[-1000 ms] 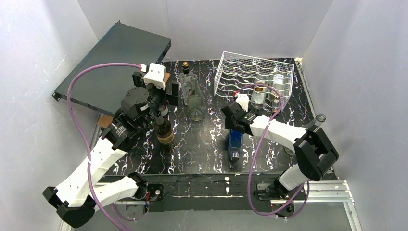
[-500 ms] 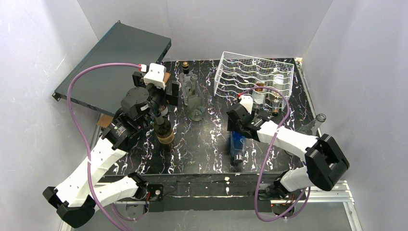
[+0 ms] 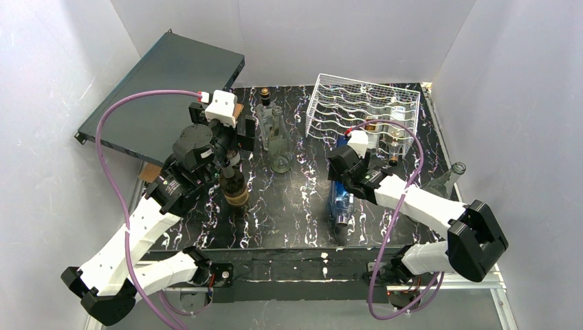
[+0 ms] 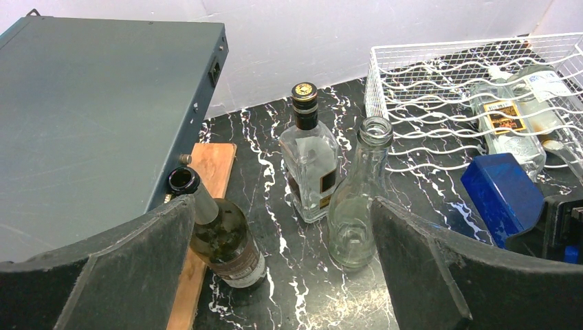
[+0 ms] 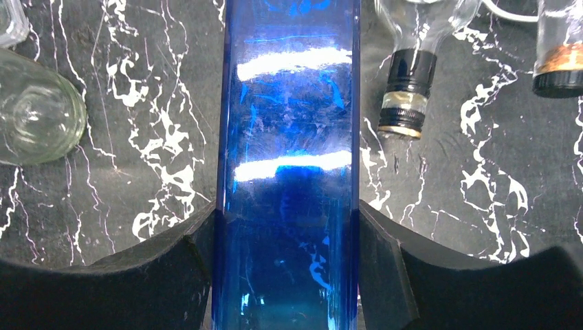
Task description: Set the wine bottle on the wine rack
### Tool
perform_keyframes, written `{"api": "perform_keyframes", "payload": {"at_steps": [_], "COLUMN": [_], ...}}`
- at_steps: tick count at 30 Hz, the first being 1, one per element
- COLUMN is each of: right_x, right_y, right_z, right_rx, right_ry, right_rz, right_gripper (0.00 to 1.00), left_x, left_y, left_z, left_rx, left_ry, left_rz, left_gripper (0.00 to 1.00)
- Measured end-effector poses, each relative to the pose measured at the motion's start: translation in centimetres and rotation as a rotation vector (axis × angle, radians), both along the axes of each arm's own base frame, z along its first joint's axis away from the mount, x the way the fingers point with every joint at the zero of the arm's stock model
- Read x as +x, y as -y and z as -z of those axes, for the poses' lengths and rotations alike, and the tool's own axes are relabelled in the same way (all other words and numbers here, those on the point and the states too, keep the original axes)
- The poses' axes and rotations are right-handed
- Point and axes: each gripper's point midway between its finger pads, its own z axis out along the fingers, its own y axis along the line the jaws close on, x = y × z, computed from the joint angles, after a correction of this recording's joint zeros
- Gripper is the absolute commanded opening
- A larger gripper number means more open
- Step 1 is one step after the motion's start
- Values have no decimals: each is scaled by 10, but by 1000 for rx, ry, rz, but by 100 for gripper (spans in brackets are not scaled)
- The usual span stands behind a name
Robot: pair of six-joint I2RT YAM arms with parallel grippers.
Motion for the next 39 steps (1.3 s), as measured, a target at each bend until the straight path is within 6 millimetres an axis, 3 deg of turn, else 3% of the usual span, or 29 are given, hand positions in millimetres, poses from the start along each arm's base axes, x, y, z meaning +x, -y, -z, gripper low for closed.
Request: {"api": "perform_keyframes", "payload": {"at_steps": [7, 13, 39], "right_x": [13, 29, 103], "right_y": [7, 14, 3], "right_z": [-5, 6, 37], "right_rx": [-9, -63, -170], "right_ry": [34, 24, 107], "right_rz": [16, 25, 26], "right_gripper": [1, 1, 1], "left_x": [0, 0, 0], "left_y": [-1, -1, 0], "left_z": [-1, -1, 3], "left_rx": [-1, -1, 2], "left_ry": [2, 2, -1], "left_rz": [-1, -3, -2], "left_gripper": [98, 98, 98]}}
